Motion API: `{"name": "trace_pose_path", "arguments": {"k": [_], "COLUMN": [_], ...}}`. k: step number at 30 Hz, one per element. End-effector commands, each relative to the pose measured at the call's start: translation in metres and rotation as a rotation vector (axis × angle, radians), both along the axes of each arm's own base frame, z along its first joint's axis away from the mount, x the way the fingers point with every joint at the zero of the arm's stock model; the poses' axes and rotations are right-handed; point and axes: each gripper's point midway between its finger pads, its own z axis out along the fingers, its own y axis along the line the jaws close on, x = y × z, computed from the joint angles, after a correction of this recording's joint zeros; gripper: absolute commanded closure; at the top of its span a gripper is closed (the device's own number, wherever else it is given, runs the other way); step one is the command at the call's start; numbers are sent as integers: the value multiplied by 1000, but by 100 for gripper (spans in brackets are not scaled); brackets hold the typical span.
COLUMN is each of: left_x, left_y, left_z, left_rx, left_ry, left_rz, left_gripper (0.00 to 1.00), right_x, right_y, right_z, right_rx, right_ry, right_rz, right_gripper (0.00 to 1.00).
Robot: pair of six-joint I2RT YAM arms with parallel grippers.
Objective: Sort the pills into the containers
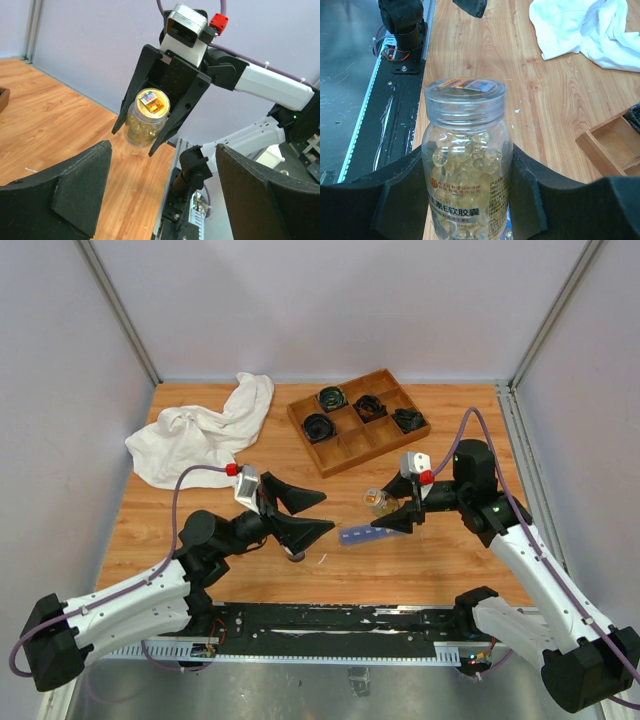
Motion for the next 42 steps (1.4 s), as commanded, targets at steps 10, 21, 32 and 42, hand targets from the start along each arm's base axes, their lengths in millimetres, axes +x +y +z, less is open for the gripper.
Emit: {"name": "trace_pose_path", "arguments": {"k": [10, 21, 32, 42], "left_x": [1, 4, 7, 10], "left_y": [-20, -37, -45, -50], "left_z": [7, 9, 19, 27], "left_rx": [32, 111, 159, 175], "left_ry": [38, 42, 51, 43], "left_rz": [98, 130, 129, 135], "left_gripper": [13, 13, 12, 12], "right_x": [3, 4, 5, 5], "right_y": [-2, -2, -2, -2], "right_z": [11, 11, 10, 9], "right_rx": [19, 19, 16, 15], "right_ry": [-44, -45, -38, -38], "right_rz": [3, 1, -1, -3], "right_gripper": [94, 94, 94, 94]}}
